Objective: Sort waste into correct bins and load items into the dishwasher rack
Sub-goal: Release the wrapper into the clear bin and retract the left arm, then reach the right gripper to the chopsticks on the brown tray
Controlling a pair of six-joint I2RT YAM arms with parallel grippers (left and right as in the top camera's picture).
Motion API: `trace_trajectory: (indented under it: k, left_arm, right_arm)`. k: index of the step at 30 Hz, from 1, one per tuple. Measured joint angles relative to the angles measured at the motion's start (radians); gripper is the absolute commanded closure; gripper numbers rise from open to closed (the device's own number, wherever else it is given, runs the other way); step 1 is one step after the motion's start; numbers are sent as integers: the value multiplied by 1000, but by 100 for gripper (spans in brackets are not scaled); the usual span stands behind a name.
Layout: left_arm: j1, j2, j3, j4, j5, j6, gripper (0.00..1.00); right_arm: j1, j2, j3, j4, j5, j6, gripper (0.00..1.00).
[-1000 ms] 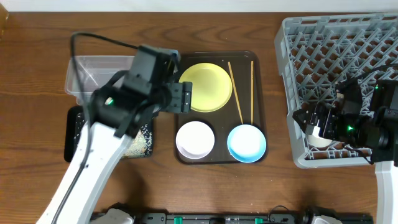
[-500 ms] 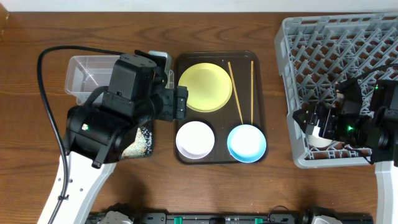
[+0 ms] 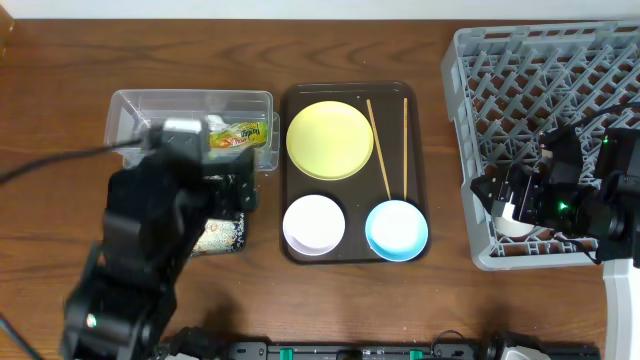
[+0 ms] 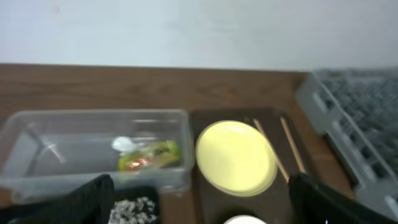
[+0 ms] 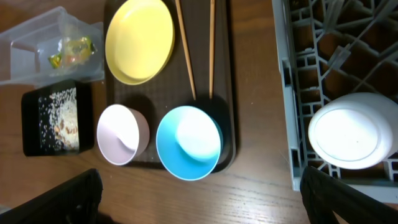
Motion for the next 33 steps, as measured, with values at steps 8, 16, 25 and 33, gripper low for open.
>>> trace_trajectory:
  k: [8,16,25,33]
  left_arm:
    - [128,-325,-462,303,56,13,9]
    - [171,-596,-805,505,102,16,9]
    - [190,-769,-1028,573,109,14,8]
    - [216,-776,-1047,586,101,14,8]
  right_arm:
    - [0,0,0,0,0,0,1]
    - [0,0,0,0,0,0,1]
    - [0,0,0,0,0,0,1]
    - [0,0,0,0,0,0,1]
